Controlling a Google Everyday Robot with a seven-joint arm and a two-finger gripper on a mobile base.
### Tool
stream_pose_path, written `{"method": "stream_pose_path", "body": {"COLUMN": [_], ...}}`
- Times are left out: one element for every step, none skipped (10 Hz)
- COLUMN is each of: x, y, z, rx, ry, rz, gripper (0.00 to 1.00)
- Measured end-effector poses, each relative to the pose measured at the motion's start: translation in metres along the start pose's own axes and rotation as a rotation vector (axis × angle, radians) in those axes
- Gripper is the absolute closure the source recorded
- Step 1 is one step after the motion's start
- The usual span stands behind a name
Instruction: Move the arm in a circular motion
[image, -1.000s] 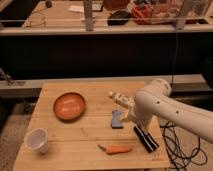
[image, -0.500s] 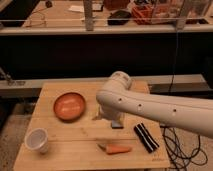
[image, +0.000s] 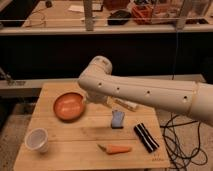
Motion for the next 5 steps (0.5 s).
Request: {"method": "stream_pose_path", "body": {"x": [0.024,0.044,0.074,0.1,0.124], "y": [0.004,0.007,0.011,0.016,0.027], "z": [0.007,0.013,0.023,0.032,0.042], "rx": [0.007,0.015,0.029,0.036,0.039], "ry": [0.008,0.013,0.017,0.015,0.009], "rz": [0.01,0.02,0.037,0.059,0.095], "gripper": [0.2,0.2,0.2,0.2,0.2]}}
